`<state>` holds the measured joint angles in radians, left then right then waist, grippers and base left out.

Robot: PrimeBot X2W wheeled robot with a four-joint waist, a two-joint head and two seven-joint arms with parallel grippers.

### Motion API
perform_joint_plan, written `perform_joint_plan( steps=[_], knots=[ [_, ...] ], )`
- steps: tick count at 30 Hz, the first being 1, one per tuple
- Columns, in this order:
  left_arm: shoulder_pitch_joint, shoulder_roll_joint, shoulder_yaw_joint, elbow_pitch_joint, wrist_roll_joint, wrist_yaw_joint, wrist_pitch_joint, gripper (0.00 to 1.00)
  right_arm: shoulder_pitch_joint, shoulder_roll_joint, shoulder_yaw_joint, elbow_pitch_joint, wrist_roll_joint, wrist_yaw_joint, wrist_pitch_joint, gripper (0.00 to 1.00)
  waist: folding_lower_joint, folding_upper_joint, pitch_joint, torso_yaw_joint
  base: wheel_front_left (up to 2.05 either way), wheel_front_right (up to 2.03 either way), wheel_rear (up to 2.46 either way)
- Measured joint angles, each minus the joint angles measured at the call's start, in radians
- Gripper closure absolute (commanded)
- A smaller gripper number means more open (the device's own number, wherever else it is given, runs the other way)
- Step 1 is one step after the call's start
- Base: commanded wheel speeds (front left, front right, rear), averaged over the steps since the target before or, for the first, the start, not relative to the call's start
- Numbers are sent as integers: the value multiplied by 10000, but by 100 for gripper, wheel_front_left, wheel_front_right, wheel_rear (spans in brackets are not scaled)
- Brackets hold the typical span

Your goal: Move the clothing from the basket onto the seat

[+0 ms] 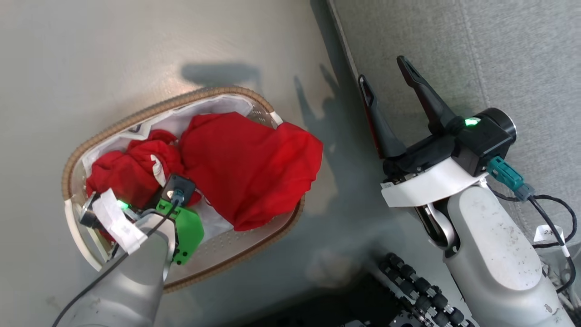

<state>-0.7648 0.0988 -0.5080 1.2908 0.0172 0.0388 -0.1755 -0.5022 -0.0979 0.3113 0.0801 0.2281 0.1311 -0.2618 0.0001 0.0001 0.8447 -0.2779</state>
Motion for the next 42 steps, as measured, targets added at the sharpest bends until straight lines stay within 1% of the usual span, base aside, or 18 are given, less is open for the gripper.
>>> perform_joint_plan(
  steps=[5,11,17,26,28,36,39,42],
  knots=[
    [353,-198,119,-29,-284,13,-606,100,238,-79,44,249,0,2,0,0,0,0,-651,88,0,0,0],
    [1193,-311,132,-529,-637,-33,-826,100,822,-174,117,600,-4,2,0,0,-1,0,-1754,330,0,0,0],
    [2310,-355,88,-2274,-788,-136,-886,100,1420,-307,123,920,-84,2,0,0,-1,0,-2837,642,0,0,0],
    [3863,-334,328,-4475,-1174,-316,-886,100,2366,-328,255,1300,-153,2,0,0,-1,0,-4462,1152,0,0,0],
    [4323,-355,493,-5125,-1302,-397,-884,100,2710,-311,324,1423,-182,2,0,0,-1,0,-5000,1301,0,0,0],
    [4964,-454,1045,-7166,-1664,-635,-884,100,3473,-236,531,1662,-201,2,0,0,-1,0,-6328,1602,0,0,0],
    [5004,-470,1237,-7860,-1885,-692,-886,100,3662,-213,585,1720,-203,2,0,0,-1,0,-6738,1673,0,0,0],
    [5077,-476,1206,-8514,-2320,-792,-886,100,3863,-184,650,1781,-213,2,0,0,-2,0,-7105,1718,0,0,0]
  ],
)
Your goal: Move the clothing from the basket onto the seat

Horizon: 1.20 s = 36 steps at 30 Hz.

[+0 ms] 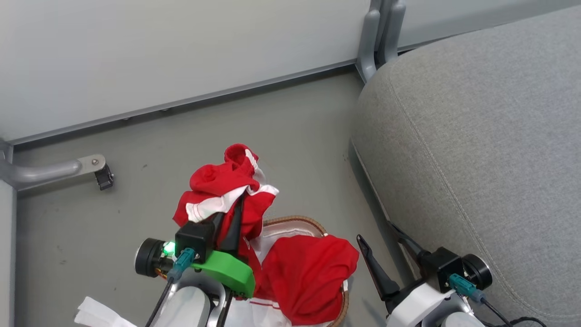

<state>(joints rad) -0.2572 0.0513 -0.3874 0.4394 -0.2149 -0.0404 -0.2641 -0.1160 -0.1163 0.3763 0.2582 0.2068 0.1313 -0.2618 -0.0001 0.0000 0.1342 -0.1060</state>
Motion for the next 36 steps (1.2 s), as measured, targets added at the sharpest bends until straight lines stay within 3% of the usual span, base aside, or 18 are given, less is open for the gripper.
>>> perform_joint_plan(
  steps=[17,26,36],
  knots=[
    [-484,-17,-1730,-2366,-1689,222,0,100,173,56,523,-178,-79,0,0,0,0,0,-1010,180,0,0,0],
    [-666,-21,-2700,-2535,-2176,297,0,100,-1113,127,934,8,-433,0,0,0,0,0,-1016,650,0,0,0],
    [-841,-17,-3705,-2439,-2767,244,0,100,-2081,460,800,1244,-1145,0,0,0,1,0,-998,1498,0,0,0]
  ],
)
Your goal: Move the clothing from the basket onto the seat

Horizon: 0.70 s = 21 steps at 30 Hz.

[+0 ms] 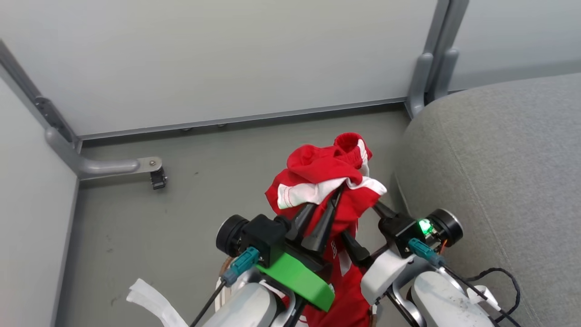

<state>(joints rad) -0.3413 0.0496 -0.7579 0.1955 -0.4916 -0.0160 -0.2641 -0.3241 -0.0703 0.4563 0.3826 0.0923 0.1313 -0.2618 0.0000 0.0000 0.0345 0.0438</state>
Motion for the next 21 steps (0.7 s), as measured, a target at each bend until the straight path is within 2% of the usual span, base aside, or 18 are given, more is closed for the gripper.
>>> perform_joint_plan(
  steps=[1,2,10,11,12,13,21],
  knots=[
    [-4,2,-82,2,-33,-2,0,100,-3,33,12,176,29,0,0,55,-1,0,-3,91,0,0,0],
    [-4,2,-167,2,-84,-4,0,100,-5,63,33,259,123,0,0,100,0,0,-6,180,0,0,0],
    [-6,2,-173,142,-128,105,0,100,8,167,230,336,669,0,0,100,-1,0,-18,489,0,0,0],
    [-6,2,-127,136,-100,146,0,71,25,171,232,291,738,0,0,100,-1,0,-8,459,0,0,0],
    [-7,-2,-82,176,-61,174,-6,49,53,165,253,219,786,0,0,100,0,0,7,420,0,0,0],
    [-5,2,-58,228,-38,211,-4,0,87,173,224,140,869,0,0,100,0,0,21,373,0,0,0],
    [3,-2,399,650,393,336,-6,0,627,17,132,-431,1279,0,0,100,0,0,109,-233,0,0,0]
  ],
)
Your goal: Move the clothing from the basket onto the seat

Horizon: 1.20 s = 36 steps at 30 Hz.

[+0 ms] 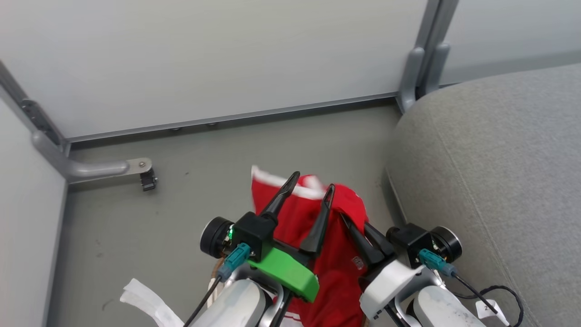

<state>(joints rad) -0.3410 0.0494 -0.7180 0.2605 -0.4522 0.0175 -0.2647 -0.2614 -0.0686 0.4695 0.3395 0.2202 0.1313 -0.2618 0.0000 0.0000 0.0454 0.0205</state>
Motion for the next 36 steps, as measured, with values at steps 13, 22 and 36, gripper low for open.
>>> perform_joint_plan(
  steps=[13,22,36],
  knots=[
    [423,-4,991,497,842,-280,0,0,396,-161,-17,-700,451,0,0,100,0,0,185,-1881,0,0,0],
    [775,-10,1384,205,1127,-502,0,0,483,-174,-104,-978,600,0,0,100,0,0,284,-3474,0,0,0],
    [870,-13,1534,182,1501,-627,0,0,21,-405,-604,-1425,610,0,0,100,0,0,698,-5220,0,0,0]
  ],
)
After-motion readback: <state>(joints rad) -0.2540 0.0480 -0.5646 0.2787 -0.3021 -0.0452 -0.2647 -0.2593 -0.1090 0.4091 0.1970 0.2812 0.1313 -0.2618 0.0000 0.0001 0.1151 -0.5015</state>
